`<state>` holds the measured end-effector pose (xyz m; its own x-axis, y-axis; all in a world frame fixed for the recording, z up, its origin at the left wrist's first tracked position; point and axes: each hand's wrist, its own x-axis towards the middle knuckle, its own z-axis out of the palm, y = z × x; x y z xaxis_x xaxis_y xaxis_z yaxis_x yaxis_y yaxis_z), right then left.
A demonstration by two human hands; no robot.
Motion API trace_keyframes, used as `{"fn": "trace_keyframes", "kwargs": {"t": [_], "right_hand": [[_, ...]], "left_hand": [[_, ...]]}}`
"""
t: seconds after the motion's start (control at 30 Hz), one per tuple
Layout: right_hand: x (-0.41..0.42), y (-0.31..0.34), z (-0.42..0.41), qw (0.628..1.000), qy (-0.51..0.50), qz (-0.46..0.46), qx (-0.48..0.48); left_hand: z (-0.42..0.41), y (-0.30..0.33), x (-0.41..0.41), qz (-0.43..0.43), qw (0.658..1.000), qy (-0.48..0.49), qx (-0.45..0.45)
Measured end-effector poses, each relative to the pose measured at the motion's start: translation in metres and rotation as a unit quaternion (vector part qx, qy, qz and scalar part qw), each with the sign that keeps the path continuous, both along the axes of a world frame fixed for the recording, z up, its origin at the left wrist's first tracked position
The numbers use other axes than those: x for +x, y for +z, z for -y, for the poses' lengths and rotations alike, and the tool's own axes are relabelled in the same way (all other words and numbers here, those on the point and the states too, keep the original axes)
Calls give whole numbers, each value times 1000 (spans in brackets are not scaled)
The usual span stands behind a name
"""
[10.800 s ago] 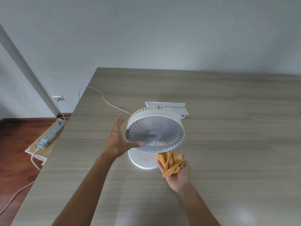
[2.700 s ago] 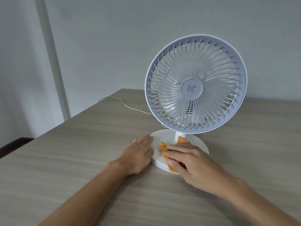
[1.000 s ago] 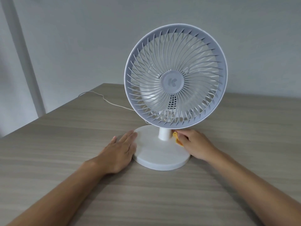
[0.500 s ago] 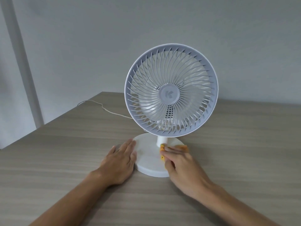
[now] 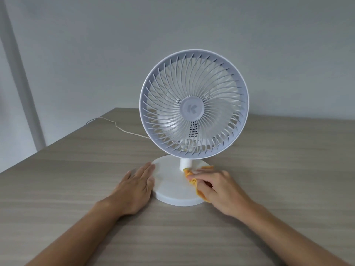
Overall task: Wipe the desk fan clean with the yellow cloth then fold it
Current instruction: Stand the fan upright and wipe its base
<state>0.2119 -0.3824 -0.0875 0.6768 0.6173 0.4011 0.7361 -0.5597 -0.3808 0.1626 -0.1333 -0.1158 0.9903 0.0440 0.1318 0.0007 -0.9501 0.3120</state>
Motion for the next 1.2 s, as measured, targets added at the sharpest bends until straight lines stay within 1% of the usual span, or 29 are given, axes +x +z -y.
{"fn": "trace_keyframes", "kwargs": {"t": [0.17, 0.23, 0.43, 0.57, 0.63, 0.77, 0.83, 0.93, 1.0, 1.07, 1.1, 1.13, 1.2], "right_hand": [[38, 6, -11, 994, -104, -37, 12], [48, 8, -17, 991, -128, -39, 7], [52, 3, -23, 989, -132, -14, -62], [33, -2, -28, 986, -120, 42, -110], [19, -5, -26, 987, -106, 65, -101], [-19, -15, -32, 992, -37, 113, -43], [-35, -21, -41, 992, 11, 124, -24], [-39, -19, -47, 983, 100, 144, -46], [-34, -16, -39, 983, 123, 131, -19], [-31, -10, -26, 989, 104, 103, 34], [-29, -8, -17, 990, 77, 96, 66], [-22, -6, -8, 990, 38, 98, 96], [0, -1, 11, 984, -70, 107, 123]], "left_hand": [[3, 0, -1, -1, 1000, 7, 3], [3, 1, -1, -1, 1000, 13, 8], [6, 3, -4, 1, 1000, 21, 10], [7, 4, -5, -10, 1000, 20, 20], [6, 5, -4, -16, 999, 20, 27], [7, 5, -4, -18, 999, 25, 38], [7, 4, -3, -18, 999, 27, 42], [6, 2, -2, -13, 999, 24, 45], [7, 1, -2, -11, 999, 25, 41], [7, 1, -3, -7, 999, 26, 35], [8, 1, -2, -5, 999, 26, 33], [8, 1, -2, -3, 999, 25, 31], [8, 0, -1, 0, 999, 25, 28]]}}
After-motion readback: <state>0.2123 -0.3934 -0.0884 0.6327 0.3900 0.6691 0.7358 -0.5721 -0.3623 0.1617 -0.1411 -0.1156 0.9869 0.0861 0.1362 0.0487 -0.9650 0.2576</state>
